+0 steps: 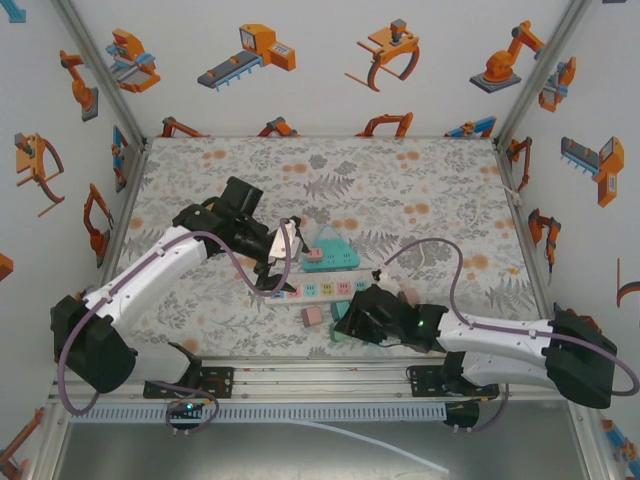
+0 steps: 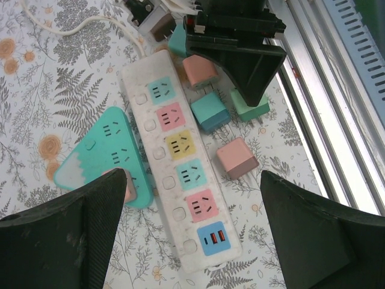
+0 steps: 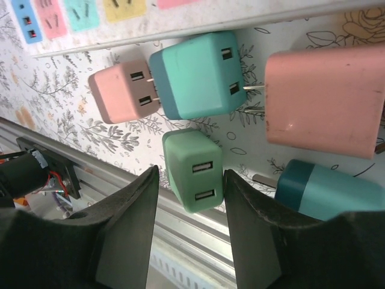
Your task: Pull the plug off the socket
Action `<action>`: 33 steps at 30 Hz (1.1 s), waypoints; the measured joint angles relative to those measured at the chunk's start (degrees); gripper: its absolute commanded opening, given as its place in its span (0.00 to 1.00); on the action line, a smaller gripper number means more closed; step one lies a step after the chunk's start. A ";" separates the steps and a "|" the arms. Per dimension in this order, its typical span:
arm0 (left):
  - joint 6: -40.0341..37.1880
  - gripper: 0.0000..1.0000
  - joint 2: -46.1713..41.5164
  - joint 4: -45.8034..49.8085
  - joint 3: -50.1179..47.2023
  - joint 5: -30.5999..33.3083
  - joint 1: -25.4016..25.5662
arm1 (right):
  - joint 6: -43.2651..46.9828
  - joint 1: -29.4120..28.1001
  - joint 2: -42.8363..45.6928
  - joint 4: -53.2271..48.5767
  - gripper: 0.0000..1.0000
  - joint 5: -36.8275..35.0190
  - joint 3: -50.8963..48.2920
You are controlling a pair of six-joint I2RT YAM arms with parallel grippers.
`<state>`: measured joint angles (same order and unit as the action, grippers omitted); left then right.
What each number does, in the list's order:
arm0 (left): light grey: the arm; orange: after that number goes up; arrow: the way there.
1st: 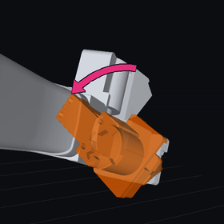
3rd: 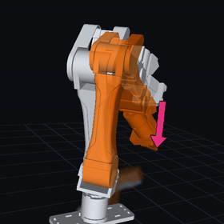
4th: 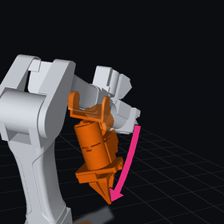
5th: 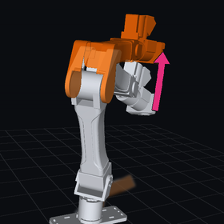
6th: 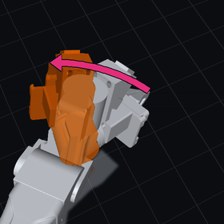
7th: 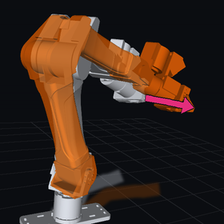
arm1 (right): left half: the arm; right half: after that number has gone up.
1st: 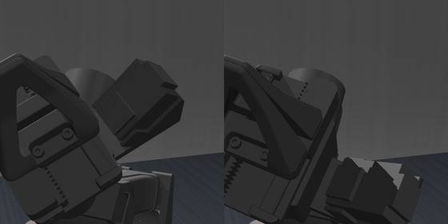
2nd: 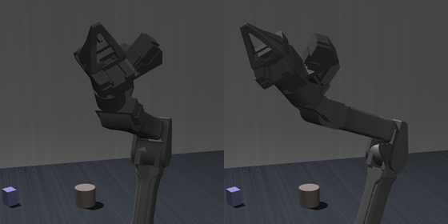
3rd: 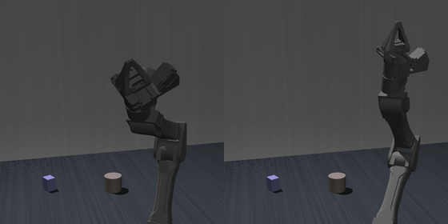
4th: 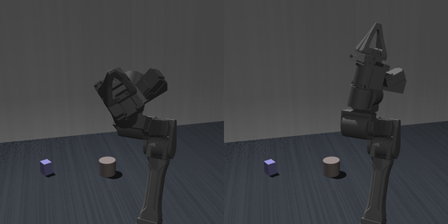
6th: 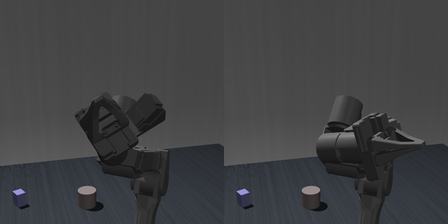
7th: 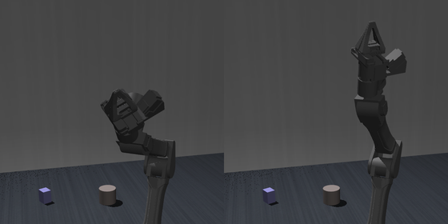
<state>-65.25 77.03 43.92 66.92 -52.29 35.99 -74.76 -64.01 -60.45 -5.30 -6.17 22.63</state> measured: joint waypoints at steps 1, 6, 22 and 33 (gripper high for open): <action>0.00 0.84 0.09 0.04 0.00 0.02 0.00 | 0.13 0.00 0.50 -0.96 0.46 -0.26 0.68; 0.00 0.84 0.13 0.04 0.00 0.17 0.00 | 1.07 0.00 3.08 -5.62 0.46 -1.81 3.65; 3.41 0.84 0.63 -3.89 -0.02 1.27 0.09 | 14.69 -0.04 13.22 -19.63 0.64 -15.63 12.02; 31.89 0.83 5.49 -19.85 0.57 15.50 0.79 | 49.94 1.49 6.91 -14.38 0.74 -28.89 24.50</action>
<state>-33.36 82.52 24.08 67.48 -36.80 36.77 -24.82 -62.52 -53.54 -19.68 -35.07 47.13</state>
